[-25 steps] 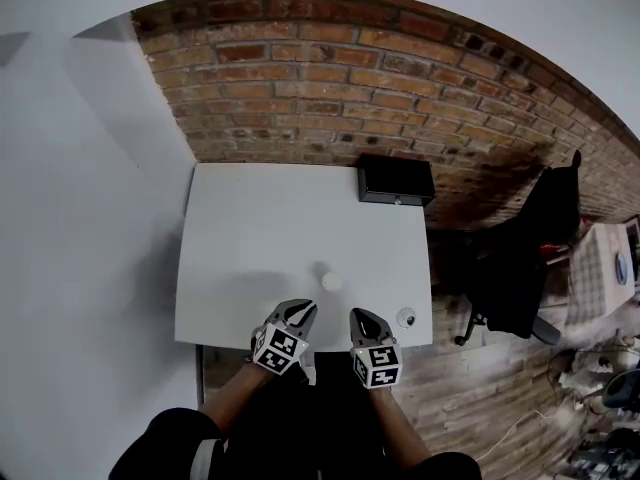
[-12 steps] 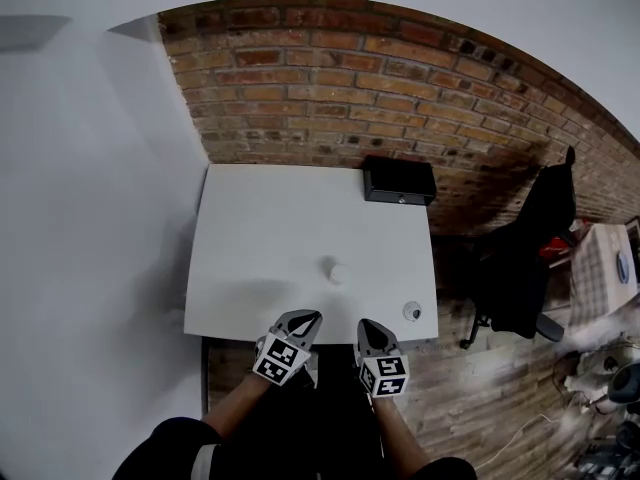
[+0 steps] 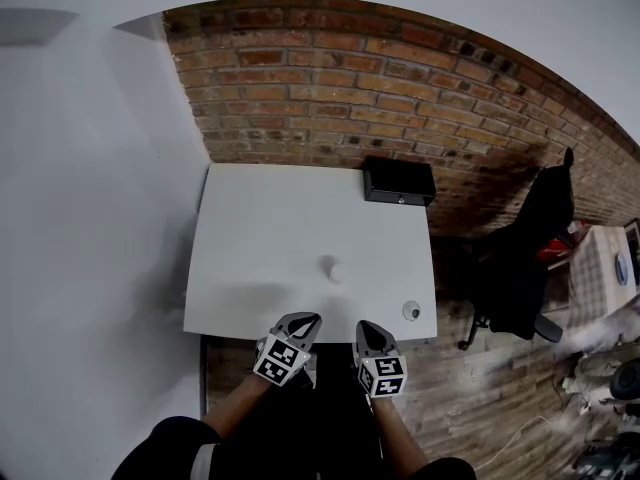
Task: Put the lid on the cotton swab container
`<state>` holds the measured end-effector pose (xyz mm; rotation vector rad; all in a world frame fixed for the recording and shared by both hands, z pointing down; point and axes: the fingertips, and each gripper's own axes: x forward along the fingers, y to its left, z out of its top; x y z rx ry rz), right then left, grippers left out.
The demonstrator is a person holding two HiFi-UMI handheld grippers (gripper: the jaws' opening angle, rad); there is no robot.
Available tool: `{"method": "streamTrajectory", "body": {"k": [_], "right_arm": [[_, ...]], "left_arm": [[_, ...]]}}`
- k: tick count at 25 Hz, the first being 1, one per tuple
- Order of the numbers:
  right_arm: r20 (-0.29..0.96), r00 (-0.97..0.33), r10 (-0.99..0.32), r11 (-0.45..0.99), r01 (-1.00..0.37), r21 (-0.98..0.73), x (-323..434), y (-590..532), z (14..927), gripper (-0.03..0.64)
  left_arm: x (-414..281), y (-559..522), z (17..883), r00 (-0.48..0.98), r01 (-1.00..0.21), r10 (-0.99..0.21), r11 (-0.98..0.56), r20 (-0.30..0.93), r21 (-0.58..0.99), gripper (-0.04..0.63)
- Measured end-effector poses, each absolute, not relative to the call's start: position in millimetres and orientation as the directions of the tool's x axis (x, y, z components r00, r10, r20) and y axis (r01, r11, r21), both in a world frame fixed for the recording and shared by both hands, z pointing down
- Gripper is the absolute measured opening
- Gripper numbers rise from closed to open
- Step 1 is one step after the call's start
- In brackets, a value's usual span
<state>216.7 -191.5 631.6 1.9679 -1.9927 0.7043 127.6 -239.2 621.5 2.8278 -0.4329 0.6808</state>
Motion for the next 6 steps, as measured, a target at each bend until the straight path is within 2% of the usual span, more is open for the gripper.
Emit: {"method": "streamTrajectory", "body": {"k": [6], "right_arm": [[0.496,-0.062,-0.866,-0.015,-0.989,-0.150,218.9,-197.9,630.2,0.021]], "left_arm": [[130.0,-240.5,626.1,0.848,-0.331,-0.230,-0.933,0.478,0.138,0.020]]}}
